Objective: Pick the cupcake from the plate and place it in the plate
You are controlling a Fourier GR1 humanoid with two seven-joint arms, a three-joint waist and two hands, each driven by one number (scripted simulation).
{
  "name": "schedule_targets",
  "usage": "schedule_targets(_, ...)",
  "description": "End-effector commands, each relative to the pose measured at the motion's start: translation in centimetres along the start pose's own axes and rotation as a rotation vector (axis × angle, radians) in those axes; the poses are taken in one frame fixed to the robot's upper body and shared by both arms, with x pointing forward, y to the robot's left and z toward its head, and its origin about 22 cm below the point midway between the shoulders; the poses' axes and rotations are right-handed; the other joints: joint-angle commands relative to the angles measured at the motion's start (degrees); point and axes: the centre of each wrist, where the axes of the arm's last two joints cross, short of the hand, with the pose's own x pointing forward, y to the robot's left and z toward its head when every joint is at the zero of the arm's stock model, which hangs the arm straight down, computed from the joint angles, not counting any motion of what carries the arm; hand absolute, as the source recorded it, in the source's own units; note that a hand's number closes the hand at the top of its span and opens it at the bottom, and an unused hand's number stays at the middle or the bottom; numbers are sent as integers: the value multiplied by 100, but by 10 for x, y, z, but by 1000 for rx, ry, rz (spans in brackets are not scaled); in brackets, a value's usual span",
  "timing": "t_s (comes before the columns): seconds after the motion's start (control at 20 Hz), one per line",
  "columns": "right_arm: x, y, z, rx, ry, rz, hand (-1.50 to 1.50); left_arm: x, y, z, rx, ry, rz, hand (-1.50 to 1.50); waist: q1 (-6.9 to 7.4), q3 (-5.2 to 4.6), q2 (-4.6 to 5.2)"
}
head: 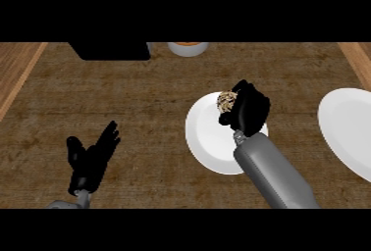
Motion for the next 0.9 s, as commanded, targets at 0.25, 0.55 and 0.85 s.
schedule_targets(0.25,-24,-31,-20,-309,242,-256,150,3,6,7,5,0,-5,0,-141,4,-57)
schedule_targets(0.55,-71,-44,-36,-452,316,-378,150,1,0,5,7,-1,-1,0,-92,9,-2)
schedule_targets(0.85,-151,-59,-72,-568,373,-310,150,5,6,8,1,-7,1,0,6,8,18)
